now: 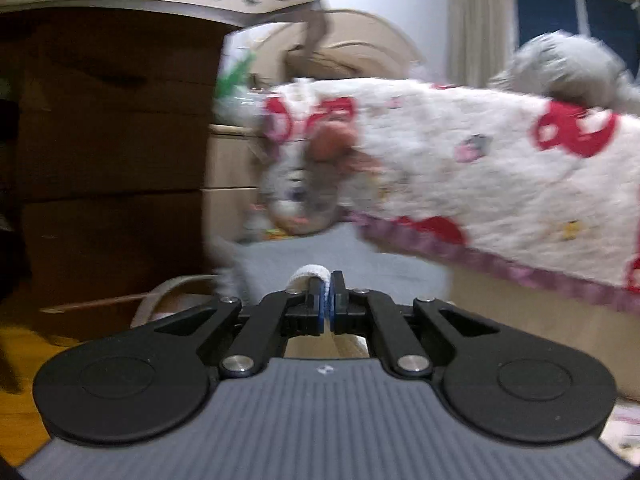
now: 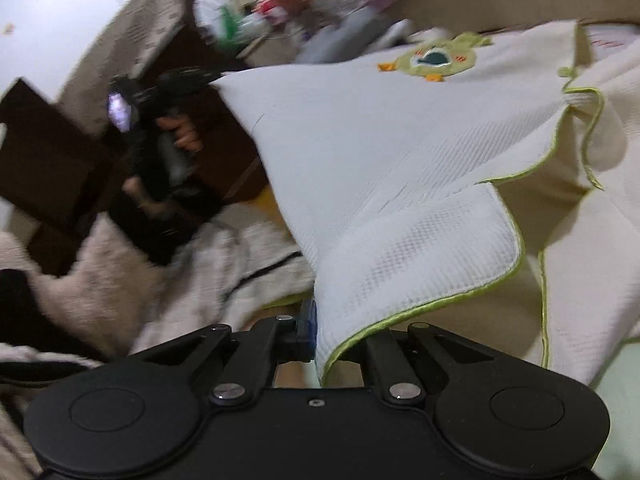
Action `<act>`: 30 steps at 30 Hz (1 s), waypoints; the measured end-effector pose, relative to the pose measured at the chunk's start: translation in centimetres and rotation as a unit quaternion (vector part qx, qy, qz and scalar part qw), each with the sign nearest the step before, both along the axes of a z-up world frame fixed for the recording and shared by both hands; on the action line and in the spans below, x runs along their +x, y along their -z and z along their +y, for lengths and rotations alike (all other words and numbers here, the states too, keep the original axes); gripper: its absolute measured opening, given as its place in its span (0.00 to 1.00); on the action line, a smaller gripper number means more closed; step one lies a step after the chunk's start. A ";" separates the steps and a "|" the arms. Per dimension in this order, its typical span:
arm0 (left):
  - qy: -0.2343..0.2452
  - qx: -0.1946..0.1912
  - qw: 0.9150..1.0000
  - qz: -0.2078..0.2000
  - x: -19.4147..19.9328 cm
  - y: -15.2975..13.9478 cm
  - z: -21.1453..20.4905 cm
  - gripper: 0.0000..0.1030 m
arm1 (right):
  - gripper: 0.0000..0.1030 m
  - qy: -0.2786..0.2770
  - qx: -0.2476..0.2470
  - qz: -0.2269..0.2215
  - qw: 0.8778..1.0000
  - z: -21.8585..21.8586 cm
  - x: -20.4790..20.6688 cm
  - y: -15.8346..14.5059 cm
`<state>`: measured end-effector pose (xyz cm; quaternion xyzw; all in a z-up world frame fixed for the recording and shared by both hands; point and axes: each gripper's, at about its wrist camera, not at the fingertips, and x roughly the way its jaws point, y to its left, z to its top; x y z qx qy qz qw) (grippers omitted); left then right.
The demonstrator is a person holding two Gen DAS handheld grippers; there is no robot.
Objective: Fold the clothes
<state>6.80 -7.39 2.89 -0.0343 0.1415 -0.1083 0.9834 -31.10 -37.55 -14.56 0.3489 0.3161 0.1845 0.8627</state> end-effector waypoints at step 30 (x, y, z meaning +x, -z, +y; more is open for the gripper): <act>0.420 0.100 0.866 0.253 -16.5 10.4 -17.9 0.66 | 0.56 0.234 -0.015 0.051 0.971 -8.8 -4.3 0.0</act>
